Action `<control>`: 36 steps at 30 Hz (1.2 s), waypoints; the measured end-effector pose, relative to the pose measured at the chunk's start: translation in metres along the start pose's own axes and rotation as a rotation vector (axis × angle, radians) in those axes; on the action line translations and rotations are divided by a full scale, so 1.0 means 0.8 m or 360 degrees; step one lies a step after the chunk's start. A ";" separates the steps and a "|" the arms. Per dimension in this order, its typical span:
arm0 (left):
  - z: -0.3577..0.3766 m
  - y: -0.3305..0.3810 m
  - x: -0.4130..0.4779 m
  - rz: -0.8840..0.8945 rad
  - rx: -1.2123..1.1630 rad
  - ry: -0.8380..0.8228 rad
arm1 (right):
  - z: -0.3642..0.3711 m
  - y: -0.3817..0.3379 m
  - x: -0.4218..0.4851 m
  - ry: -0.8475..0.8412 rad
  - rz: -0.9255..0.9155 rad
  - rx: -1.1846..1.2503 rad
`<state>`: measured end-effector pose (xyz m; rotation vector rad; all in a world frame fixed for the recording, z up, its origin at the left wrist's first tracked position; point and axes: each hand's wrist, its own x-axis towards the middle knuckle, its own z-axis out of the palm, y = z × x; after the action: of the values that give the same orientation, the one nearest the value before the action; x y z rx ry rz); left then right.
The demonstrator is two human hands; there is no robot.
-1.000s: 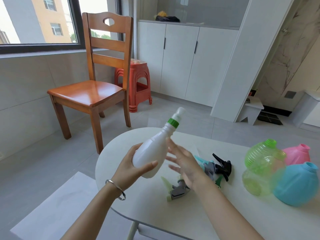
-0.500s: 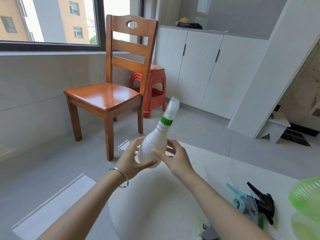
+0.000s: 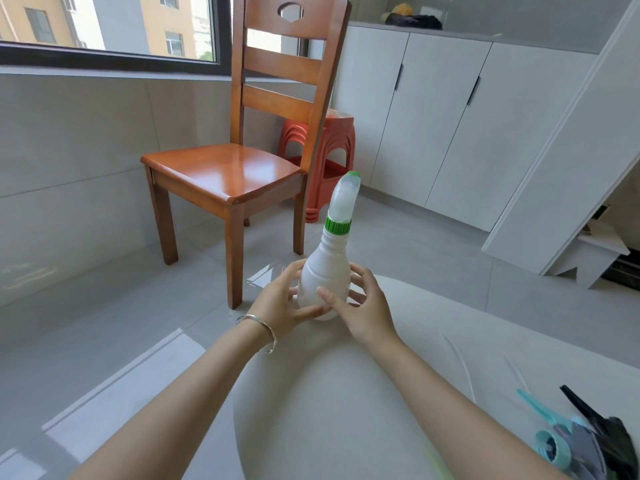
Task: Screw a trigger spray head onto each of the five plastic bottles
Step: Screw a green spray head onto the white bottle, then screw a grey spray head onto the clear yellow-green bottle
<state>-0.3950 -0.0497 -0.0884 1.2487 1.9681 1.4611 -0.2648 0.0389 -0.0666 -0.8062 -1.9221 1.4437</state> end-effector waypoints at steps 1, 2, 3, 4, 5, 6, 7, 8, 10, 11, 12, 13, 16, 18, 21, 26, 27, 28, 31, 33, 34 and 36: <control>0.000 -0.001 0.002 -0.0008 0.0008 -0.0013 | 0.000 0.001 0.000 0.0005 0.0006 0.0008; 0.001 -0.002 0.003 -0.0015 0.0016 -0.0024 | 0.001 0.001 0.001 0.0009 0.0006 0.0015; 0.001 -0.004 0.003 -0.0020 0.0023 -0.0030 | 0.001 0.001 0.001 0.0012 0.0005 0.0017; 0.001 -0.005 0.002 -0.0025 0.0027 -0.0036 | 0.002 0.000 0.000 0.0015 0.0004 0.0019; 0.002 -0.005 0.002 -0.0026 0.0021 -0.0042 | 0.002 -0.001 0.000 0.0016 0.0005 0.0018; 0.002 -0.006 0.002 -0.0028 0.0016 -0.0049 | 0.002 -0.001 0.000 0.0012 0.0011 0.0019; 0.002 -0.005 0.001 -0.0023 0.0019 -0.0056 | 0.002 -0.002 0.000 0.0003 0.0019 0.0016; 0.002 -0.003 -0.001 -0.0020 0.0038 -0.0061 | 0.002 -0.003 -0.001 -0.0010 0.0023 0.0010; 0.001 0.002 -0.007 -0.0002 0.0081 -0.0056 | 0.001 -0.007 -0.005 -0.0033 0.0019 -0.0015; 0.000 0.006 -0.012 0.0002 0.0097 -0.0043 | 0.000 -0.011 -0.007 -0.0031 0.0012 -0.0038; -0.001 0.010 -0.017 -0.0001 0.0111 -0.0024 | -0.003 -0.016 -0.009 -0.0019 0.0005 -0.0070; -0.003 0.015 -0.023 -0.0018 0.0124 0.0000 | -0.007 -0.022 -0.012 -0.0005 -0.0006 -0.0113; -0.011 0.032 -0.042 -0.0007 0.0185 0.0069 | -0.024 -0.050 -0.026 0.0020 -0.0079 -0.0174; -0.016 0.048 -0.057 0.0040 0.0214 0.0140 | -0.044 -0.071 -0.040 0.0055 -0.0145 -0.0154; -0.019 0.077 -0.082 0.0113 0.0237 0.0299 | -0.083 -0.096 -0.069 0.0090 -0.0208 -0.0124; 0.007 0.133 -0.122 0.0215 0.0224 0.0254 | -0.161 -0.105 -0.144 0.0082 -0.0354 -0.0401; 0.018 0.143 -0.129 0.0217 0.0202 0.0232 | -0.178 -0.103 -0.160 0.0106 -0.0353 -0.0432; 0.031 0.152 -0.135 0.0204 0.0170 0.0215 | -0.196 -0.102 -0.176 0.0140 -0.0352 -0.0454; 0.081 0.176 -0.147 0.0188 0.0108 0.0112 | -0.252 -0.096 -0.218 0.0341 -0.0359 -0.0494; 0.120 0.190 -0.151 0.0208 0.0079 0.0019 | -0.290 -0.091 -0.243 0.0497 -0.0378 -0.0530; 0.139 0.198 -0.152 0.0216 0.0057 -0.0020 | -0.308 -0.087 -0.253 0.0573 -0.0382 -0.0560; 0.179 0.216 -0.154 0.0247 0.0044 -0.0094 | -0.341 -0.078 -0.271 0.0707 -0.0377 -0.0649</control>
<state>-0.1519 -0.0613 -0.0106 1.4686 1.8954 1.4547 0.0740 0.0244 0.0347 -0.9473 -1.8972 0.6682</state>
